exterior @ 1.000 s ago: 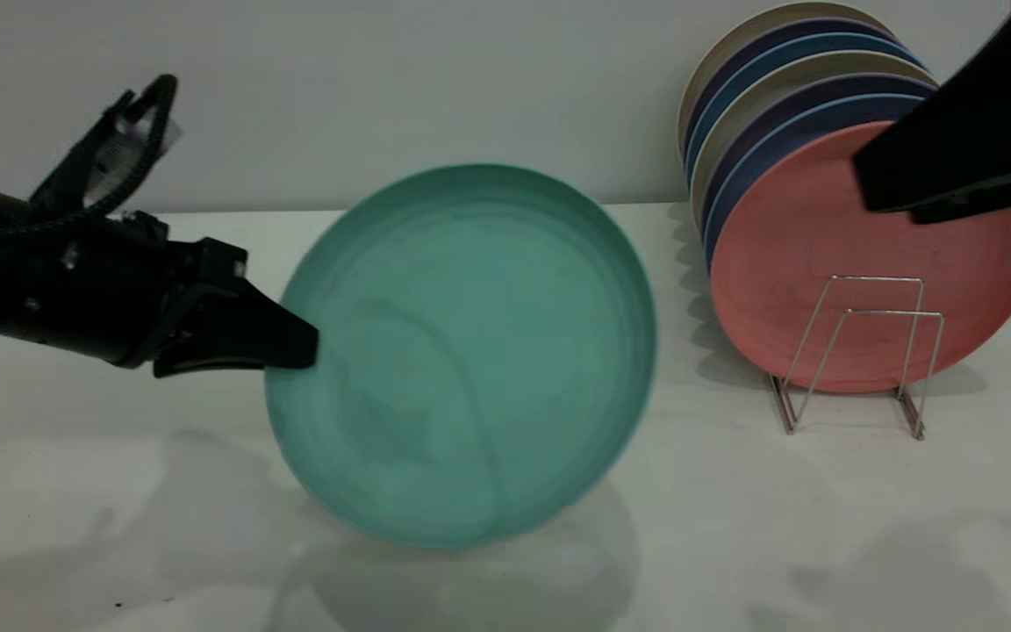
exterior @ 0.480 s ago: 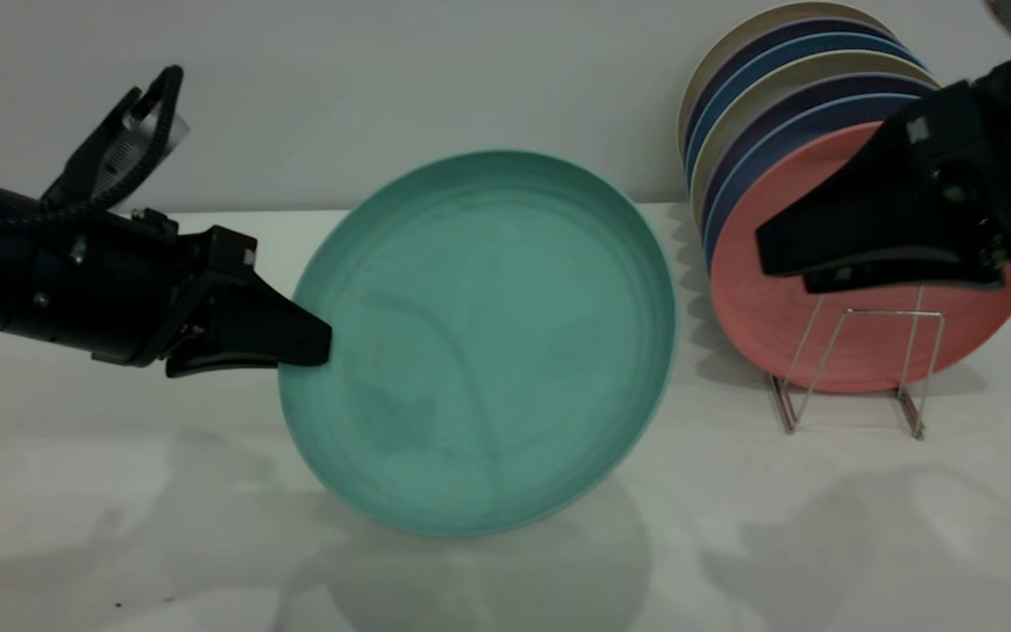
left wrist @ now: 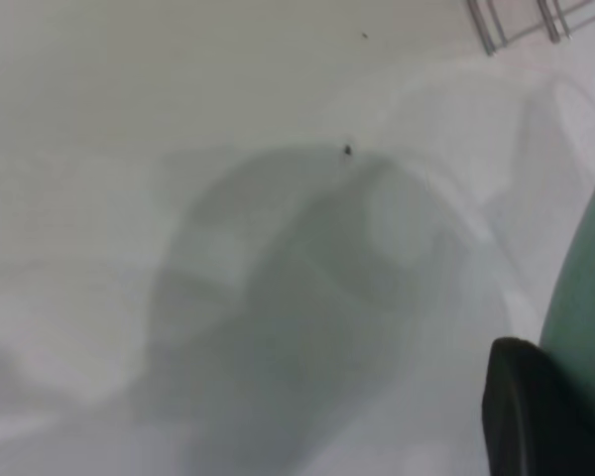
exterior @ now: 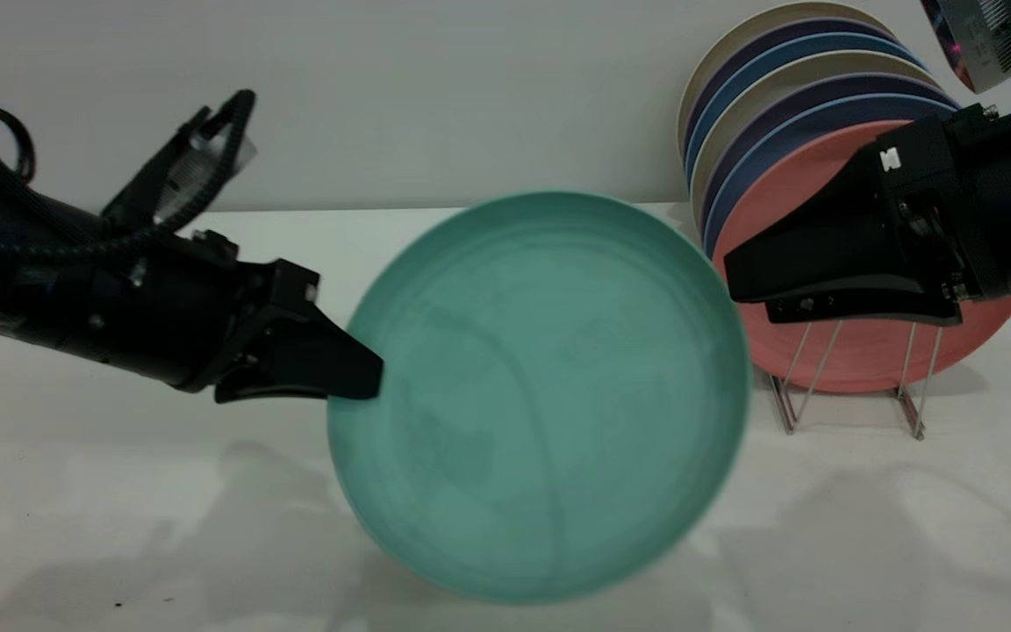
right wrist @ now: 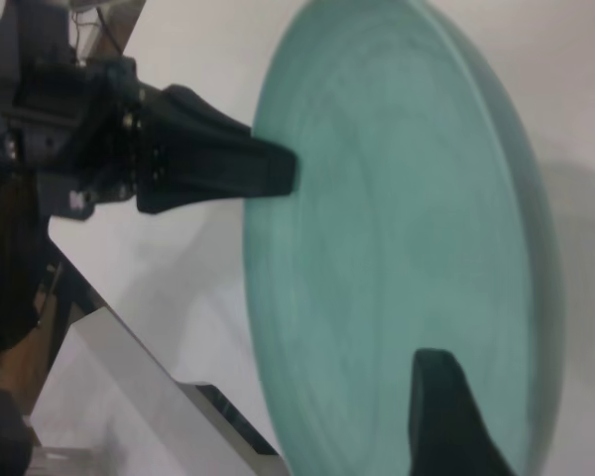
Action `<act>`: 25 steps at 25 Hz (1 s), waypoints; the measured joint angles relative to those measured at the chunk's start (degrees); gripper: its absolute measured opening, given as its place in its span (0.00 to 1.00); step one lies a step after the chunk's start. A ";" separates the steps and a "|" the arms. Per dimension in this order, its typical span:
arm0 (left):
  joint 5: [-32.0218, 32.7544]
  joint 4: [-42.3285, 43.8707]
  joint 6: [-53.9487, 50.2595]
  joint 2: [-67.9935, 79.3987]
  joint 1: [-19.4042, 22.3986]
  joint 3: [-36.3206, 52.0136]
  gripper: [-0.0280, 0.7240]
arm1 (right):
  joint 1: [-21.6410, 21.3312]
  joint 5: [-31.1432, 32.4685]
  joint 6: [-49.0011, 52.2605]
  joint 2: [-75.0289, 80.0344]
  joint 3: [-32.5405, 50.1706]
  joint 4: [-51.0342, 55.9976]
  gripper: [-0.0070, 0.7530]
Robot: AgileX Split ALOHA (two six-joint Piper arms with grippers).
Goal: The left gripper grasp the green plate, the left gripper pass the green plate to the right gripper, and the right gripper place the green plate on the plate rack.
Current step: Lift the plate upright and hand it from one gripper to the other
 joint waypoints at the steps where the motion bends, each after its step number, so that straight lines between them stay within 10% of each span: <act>1: -0.06 0.00 0.00 0.00 -0.41 0.00 0.06 | 0.00 -0.05 -0.05 0.00 0.00 0.00 0.55; 25: 1.94 -0.04 -0.56 0.00 -2.49 -0.95 0.06 | 0.00 -0.33 4.26 0.00 -0.07 -4.01 0.50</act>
